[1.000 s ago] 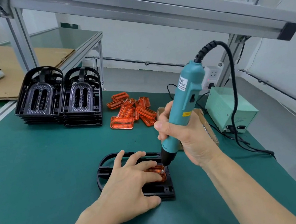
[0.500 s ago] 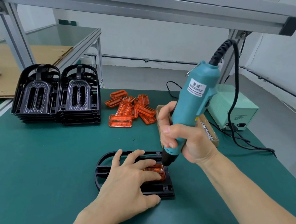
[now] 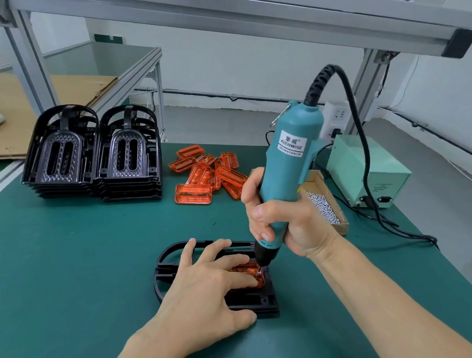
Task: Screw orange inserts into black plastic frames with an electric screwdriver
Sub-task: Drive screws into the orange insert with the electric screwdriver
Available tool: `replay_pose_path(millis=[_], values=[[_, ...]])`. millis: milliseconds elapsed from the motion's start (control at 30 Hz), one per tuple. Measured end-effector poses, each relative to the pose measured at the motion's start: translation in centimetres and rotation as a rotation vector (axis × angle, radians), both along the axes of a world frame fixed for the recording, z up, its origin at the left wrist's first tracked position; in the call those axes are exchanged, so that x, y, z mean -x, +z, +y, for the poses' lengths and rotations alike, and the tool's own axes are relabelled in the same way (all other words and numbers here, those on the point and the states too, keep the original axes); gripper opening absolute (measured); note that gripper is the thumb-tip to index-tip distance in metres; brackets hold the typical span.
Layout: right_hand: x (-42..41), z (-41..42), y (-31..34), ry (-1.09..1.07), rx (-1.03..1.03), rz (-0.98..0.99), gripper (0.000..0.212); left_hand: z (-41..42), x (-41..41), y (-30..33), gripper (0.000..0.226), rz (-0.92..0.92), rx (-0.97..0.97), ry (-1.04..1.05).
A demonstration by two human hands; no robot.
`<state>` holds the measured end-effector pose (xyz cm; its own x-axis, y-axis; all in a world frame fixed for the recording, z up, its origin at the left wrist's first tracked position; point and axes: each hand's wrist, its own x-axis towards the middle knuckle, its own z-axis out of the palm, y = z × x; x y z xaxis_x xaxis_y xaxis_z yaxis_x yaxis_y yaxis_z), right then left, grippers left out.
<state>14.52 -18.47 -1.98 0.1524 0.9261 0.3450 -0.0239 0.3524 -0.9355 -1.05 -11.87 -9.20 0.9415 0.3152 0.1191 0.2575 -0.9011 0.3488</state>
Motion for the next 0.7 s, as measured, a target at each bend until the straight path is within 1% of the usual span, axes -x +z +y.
replay_pose_path(millis=[233, 367, 567, 700], values=[[0.08, -0.21, 0.56, -0.06, -0.015, -0.007, 0.028, 0.15, -0.09, -0.02, 0.053, -0.002, 0.014, -0.009], [0.05, -0.33, 0.71, -0.122, -0.015, 0.083, 0.025, 0.17, -0.12, -0.01, 0.053, -0.003, 0.021, -0.01], [-0.41, -0.63, 0.67, -0.039, -0.03, 0.108, 0.016, 0.15, -0.15, 0.08, 0.053, 0.008, 0.017, -0.007], [-0.78, -1.02, 0.39, -0.082, -0.032, 0.167, 0.014, 0.13, -0.18, -0.04, 0.054, -0.005, 0.031, -0.007]])
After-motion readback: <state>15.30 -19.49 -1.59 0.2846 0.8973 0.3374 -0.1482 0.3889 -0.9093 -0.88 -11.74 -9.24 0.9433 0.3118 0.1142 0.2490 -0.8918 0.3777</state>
